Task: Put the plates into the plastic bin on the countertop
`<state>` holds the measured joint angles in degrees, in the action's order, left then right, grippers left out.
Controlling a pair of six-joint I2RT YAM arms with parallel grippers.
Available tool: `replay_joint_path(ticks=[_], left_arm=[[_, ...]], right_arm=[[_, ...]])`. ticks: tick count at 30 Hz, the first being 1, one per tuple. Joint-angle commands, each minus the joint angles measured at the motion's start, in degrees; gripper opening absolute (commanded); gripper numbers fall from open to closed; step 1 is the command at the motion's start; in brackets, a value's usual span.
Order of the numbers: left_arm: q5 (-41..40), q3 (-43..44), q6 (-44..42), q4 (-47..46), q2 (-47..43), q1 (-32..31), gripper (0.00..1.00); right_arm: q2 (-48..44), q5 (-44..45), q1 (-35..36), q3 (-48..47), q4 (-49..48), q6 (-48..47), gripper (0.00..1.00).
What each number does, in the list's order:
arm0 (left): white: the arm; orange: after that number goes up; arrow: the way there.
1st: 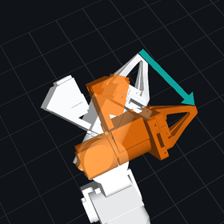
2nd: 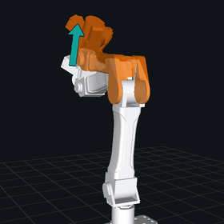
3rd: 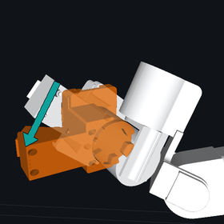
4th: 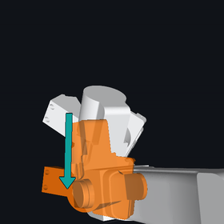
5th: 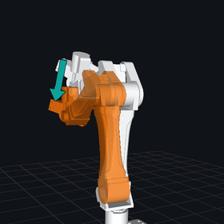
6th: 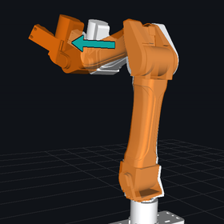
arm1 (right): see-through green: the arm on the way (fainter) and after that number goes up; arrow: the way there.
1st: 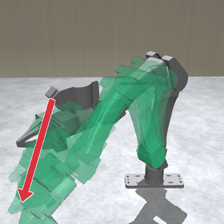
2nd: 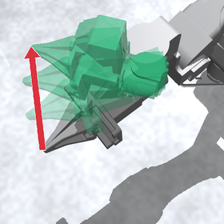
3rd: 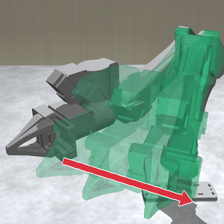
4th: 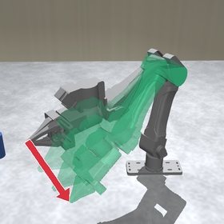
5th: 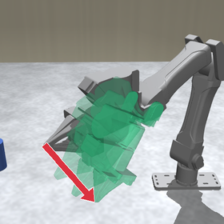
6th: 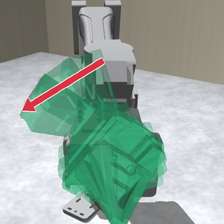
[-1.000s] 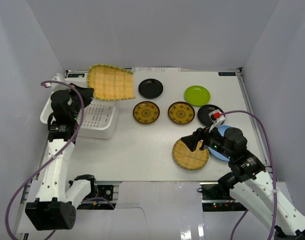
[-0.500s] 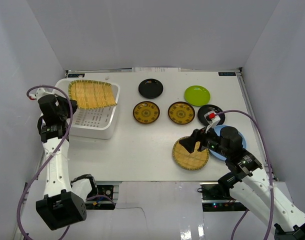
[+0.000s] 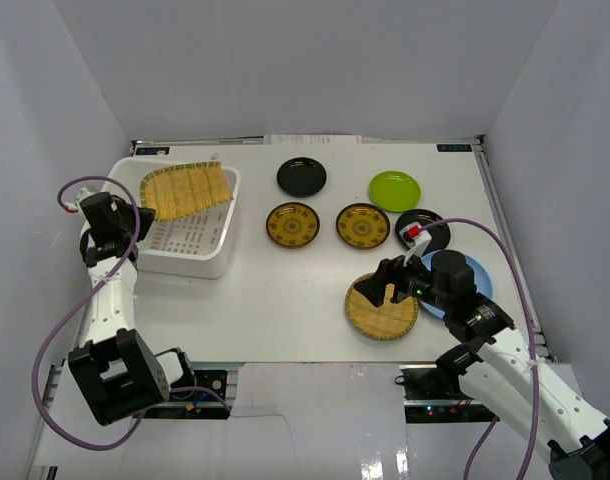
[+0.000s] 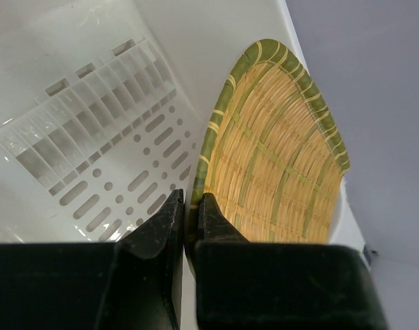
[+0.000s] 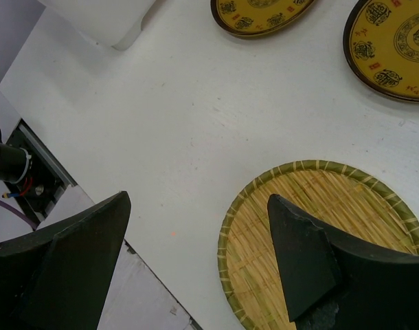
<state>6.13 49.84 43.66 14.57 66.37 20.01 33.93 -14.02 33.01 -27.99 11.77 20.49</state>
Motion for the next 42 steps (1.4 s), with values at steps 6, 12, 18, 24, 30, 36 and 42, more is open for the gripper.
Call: replay_joint_path(ticks=[6, 12, 18, 24, 30, 36, 42], left_arm=[[9.9, -6.5, 10.2, -8.6, -2.5, 9.4, 0.0], [12.9, -7.2, 14.8, -9.5, -3.1, 12.0, 0.0], [2.6, -4.4, 3.6, -3.6, -2.0, 9.5, 0.0], [1.1, 0.0, -0.4, -2.5, 3.0, 7.7, 0.01], [5.4, 2.9, -1.4, -2.1, 8.0, 7.1, 0.51], [5.5, 3.7, 0.2, -1.8, 4.3, 6.9, 0.98], [8.0, 4.8, 0.6, -2.4, -4.6, 3.0, 0.98]], right_arm=[[1.2, -0.3, -0.2, 0.0, -2.5, -1.9, 0.87], [1.0, 0.0, -0.1, -0.5, -1.7, -2.6, 0.87], [1.0, -0.7, -0.2, 0.4, -3.3, -2.2, 0.87], [2.8, -0.7, -0.1, 0.1, -3.9, -2.4, 0.87], [2.0, -0.3, -0.2, -1.3, -3.6, -1.6, 0.87], [3.7, 0.4, -0.2, -5.5, -0.8, -2.0, 0.87], [4.7, 0.4, -0.1, -3.4, -4.7, 0.5, 0.87]])
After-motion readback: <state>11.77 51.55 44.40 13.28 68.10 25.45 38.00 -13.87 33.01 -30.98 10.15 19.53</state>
